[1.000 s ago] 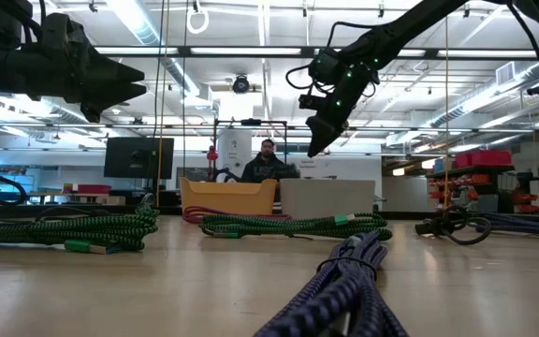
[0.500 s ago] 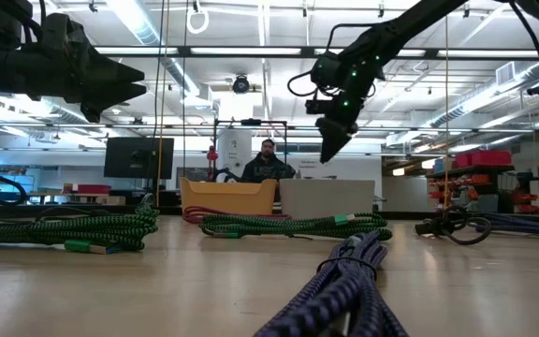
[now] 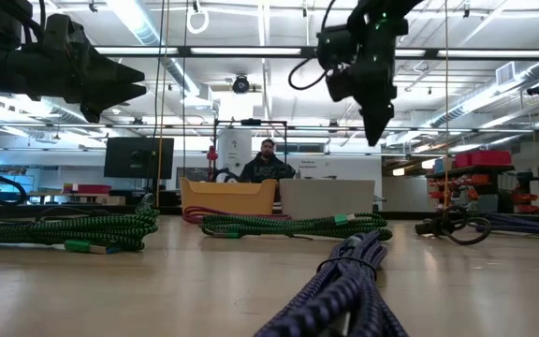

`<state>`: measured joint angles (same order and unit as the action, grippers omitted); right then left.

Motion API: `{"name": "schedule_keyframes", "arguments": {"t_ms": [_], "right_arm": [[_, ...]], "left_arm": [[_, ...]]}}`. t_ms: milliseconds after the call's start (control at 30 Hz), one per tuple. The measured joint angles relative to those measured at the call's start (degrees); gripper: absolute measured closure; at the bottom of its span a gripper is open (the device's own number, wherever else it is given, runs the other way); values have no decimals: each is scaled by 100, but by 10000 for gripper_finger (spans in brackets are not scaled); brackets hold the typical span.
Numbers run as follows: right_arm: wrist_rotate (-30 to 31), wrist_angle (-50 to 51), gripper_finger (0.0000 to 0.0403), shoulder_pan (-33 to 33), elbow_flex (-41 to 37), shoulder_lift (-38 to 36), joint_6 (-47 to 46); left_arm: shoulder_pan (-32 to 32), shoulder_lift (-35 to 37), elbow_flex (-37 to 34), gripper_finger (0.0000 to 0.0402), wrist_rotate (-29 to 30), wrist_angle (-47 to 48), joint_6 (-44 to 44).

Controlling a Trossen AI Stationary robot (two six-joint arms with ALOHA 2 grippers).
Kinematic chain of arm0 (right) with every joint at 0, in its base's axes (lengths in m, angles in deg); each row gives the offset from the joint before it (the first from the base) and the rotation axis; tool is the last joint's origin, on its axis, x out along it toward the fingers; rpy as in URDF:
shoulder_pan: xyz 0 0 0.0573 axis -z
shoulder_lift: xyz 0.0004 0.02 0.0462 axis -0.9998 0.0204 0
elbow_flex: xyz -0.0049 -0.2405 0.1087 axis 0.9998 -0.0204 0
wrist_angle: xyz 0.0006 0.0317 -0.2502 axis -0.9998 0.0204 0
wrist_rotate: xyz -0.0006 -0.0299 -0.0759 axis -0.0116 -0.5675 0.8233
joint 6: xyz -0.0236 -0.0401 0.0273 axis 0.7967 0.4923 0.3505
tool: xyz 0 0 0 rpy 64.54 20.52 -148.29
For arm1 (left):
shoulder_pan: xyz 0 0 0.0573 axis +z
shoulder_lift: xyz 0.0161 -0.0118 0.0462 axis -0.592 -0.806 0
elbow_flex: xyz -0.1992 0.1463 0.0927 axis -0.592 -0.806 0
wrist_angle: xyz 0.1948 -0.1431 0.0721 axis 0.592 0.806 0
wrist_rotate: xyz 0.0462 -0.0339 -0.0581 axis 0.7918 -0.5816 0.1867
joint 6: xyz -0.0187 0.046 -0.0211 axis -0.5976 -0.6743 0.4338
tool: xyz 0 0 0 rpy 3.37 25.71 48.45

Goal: Pick & Place USB Port
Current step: Put the black charger cable into the gray bin

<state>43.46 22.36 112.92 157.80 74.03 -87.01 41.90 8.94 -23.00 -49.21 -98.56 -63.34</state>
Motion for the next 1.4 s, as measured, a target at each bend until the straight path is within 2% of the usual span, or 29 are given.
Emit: {"name": "schedule_keyframes", "arguments": {"t_ms": [100,400,567,733,1000,1400], "right_arm": [[-157,-33,243,-518,-200,-73,-441],[175,-86,243,-2015,-1281,-73,-1992],[367,-265,256,-2544,-1574,-73,-2824],[492,-896,272,-2981,-1694,-73,-3492],[466,-1917,253,-3316,-2148,-66,-4008],[437,-2413,163,-3316,-2632,-66,-4157]], "left_arm": [[1,1,2,228,0,2,2],[1,1,1,228,0,2,63],[0,2,1,228,0,-2,152],[2,2,0,228,-2,-2,267],[0,2,0,228,-66,0,301],[1,2,2,228,-68,0,295]]}}
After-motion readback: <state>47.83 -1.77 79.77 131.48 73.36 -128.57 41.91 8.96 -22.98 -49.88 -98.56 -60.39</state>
